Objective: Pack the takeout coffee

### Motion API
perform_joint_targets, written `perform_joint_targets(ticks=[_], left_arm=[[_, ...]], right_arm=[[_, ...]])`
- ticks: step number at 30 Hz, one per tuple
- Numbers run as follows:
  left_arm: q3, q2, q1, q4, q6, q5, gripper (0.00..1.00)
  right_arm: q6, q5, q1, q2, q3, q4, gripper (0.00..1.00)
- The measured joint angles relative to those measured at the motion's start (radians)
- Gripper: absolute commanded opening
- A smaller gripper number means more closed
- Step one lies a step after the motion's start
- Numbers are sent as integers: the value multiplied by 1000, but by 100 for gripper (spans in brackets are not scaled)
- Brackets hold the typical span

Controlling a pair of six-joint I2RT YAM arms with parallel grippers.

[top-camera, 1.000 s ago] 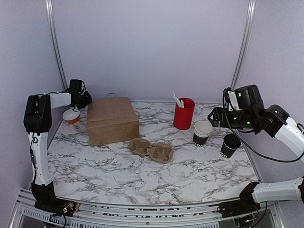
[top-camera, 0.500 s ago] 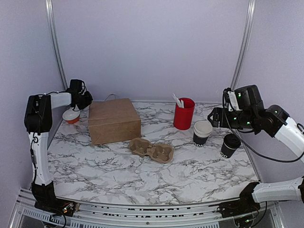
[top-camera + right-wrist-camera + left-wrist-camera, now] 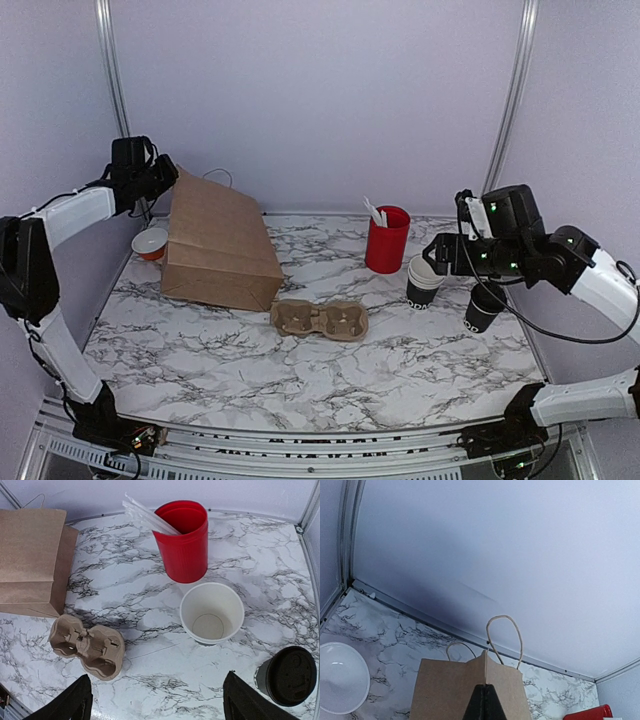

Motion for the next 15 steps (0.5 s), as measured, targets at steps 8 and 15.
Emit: perform_joint_targets(ticks=[8, 15], left_arm=[[-323, -309, -138, 145, 82, -204, 0], [-562, -534, -274, 206, 173, -356, 0]], right_arm=[[22, 16, 185, 140, 11, 79, 84], [79, -49, 386, 331, 39, 253, 70]])
